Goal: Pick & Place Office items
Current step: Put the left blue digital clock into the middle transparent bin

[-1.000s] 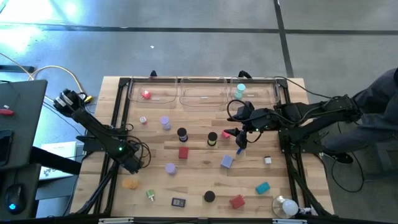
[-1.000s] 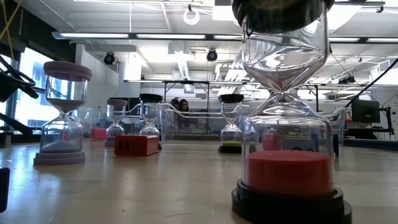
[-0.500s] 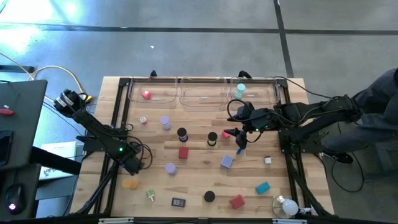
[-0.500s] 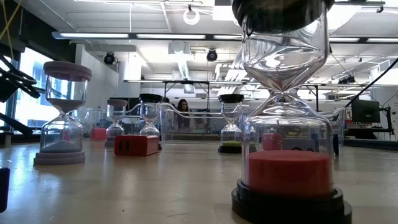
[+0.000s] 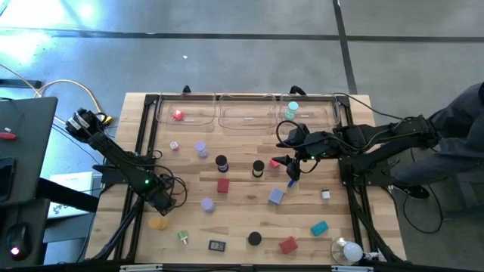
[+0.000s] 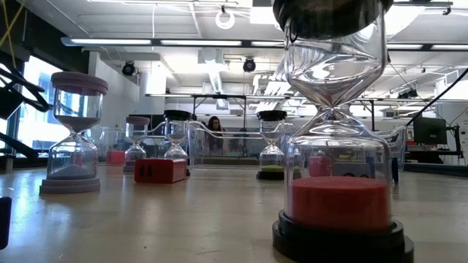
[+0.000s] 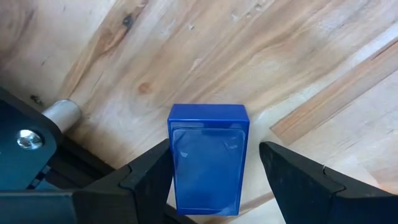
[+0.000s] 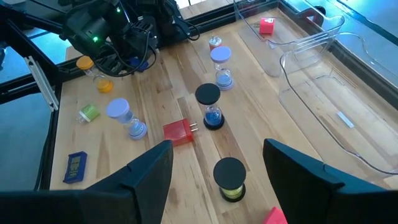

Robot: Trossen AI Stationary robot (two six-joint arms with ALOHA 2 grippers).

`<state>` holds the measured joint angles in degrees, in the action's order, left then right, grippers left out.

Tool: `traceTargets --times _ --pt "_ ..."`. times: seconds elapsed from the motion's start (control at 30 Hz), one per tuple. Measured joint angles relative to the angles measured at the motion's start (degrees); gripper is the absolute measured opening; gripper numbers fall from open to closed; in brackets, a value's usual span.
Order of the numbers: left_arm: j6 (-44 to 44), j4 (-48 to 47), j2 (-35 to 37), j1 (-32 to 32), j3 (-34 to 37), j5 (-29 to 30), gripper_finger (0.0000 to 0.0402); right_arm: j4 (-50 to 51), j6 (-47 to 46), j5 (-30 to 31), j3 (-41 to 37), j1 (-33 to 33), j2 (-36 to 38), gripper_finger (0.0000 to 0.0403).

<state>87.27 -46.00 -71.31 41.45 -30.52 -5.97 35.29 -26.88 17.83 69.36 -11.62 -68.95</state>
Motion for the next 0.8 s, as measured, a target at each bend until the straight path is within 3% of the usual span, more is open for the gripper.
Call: traceTargets --times 0.8 --pt "1.34 -0.11 -0.02 1.91 -0.04 1.83 0.0242 -0.39 -0.3 0.02 -0.02 0.0 0.0 0.0239"
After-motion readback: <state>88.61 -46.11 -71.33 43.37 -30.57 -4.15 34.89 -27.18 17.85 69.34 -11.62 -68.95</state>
